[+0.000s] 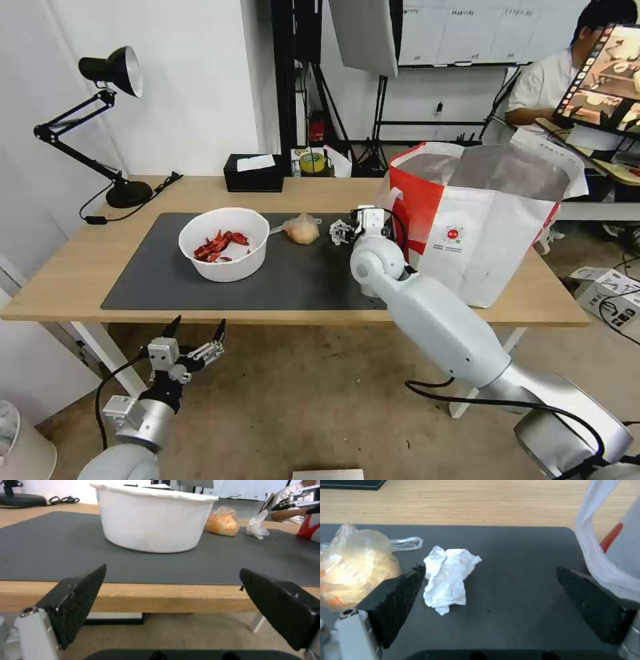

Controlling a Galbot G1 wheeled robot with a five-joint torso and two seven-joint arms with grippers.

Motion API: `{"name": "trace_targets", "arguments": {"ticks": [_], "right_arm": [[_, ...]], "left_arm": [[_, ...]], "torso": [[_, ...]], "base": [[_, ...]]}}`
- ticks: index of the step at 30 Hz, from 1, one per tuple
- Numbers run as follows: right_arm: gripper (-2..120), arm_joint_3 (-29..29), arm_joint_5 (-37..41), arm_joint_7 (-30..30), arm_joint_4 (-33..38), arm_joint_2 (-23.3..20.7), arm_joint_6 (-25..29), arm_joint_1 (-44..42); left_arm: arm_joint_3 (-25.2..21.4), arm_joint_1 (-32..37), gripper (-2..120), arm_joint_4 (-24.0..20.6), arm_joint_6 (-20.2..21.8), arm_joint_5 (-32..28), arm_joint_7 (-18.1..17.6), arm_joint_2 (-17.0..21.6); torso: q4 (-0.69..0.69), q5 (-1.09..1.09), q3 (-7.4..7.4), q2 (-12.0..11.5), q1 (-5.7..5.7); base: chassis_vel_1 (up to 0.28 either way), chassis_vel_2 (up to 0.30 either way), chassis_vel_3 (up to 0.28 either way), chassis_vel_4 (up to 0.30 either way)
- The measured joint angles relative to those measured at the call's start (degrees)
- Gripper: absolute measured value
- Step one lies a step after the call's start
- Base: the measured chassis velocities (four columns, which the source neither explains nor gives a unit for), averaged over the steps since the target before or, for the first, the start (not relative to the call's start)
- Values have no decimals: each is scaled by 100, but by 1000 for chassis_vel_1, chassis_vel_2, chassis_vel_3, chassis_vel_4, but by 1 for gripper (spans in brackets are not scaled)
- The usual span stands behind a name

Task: Pick up the trash from the table and place it into the takeout bag.

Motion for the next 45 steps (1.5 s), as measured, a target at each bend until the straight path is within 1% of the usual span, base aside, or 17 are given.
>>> {"name": "trace_targets", "arguments": {"ticks": [10, 27, 30, 34, 45], "right_arm": [[100, -50, 38, -45, -305, 214, -50, 157], [100, -139, 0, -188, -813, 423, -124, 403], [100, -161, -186, -348, -1012, 500, -162, 456], [100, -162, -222, -386, -1128, 564, -183, 486], [100, -162, -237, -486, -1305, 609, -298, 545]], "left_arm": [[1, -3, 100, -23, -3, 0, 0, 12], [-13, 2, 100, -77, -5, -9, 0, -7], [-44, 0, 100, -141, 2, -53, 1, 17], [-66, 42, 100, -141, 3, -55, 10, 21], [-84, 61, 100, -162, 5, -56, 16, 3]], "torso": [[0, 0, 0, 0, 0], [0, 0, 0, 0, 0], [-1, 0, 0, 0, 0], [0, 0, 0, 0, 0], [0, 0, 0, 0, 0]], "base": [[0, 0, 0, 0], [0, 0, 0, 0], [0, 0, 0, 0], [0, 0, 0, 0], [0, 0, 0, 0]]}}
